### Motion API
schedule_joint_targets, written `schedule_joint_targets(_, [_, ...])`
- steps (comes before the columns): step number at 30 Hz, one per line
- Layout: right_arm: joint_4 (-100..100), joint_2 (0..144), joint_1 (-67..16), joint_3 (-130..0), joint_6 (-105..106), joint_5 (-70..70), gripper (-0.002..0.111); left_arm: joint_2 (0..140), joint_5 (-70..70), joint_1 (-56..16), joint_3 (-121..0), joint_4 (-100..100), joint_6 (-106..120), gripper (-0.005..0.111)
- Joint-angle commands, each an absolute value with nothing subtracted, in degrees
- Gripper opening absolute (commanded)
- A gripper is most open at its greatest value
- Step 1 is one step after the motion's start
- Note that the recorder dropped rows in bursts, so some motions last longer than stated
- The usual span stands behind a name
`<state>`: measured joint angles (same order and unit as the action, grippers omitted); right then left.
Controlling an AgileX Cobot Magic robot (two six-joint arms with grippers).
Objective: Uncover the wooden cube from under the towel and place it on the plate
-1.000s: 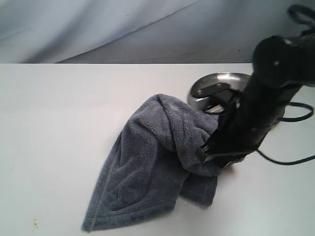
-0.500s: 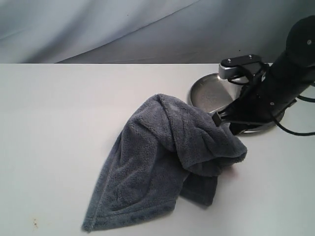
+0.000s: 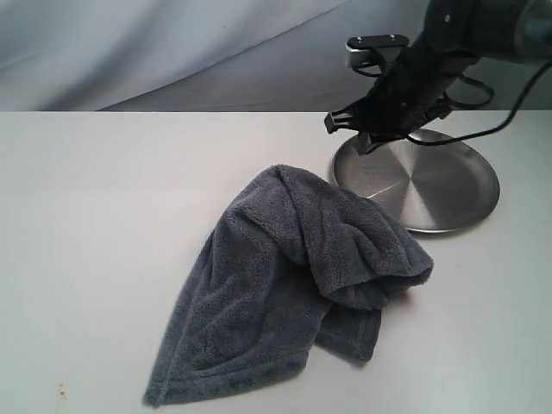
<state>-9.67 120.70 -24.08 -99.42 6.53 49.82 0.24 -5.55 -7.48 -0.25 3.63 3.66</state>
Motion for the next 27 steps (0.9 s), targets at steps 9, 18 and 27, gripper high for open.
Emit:
schedule_joint_targets(9, [-10.66, 132.61, -32.69, -121.17, 4.72, 57.76, 0.0, 0.0, -4.94, -7.36, 0.0, 3.77, 3.52, 0.0])
schedule_joint_targets(18, [-10.98, 132.74, -43.0, -121.17, 8.06, 65.67, 0.0, 0.0, -4.94, -7.36, 0.0, 3.77, 3.52, 0.0])
schedule_joint_targets(27, [-18.99, 129.07, -50.98, -117.11, 12.17, 69.96, 0.0, 0.0, -4.94, -7.36, 0.0, 3.77, 3.52, 0.0])
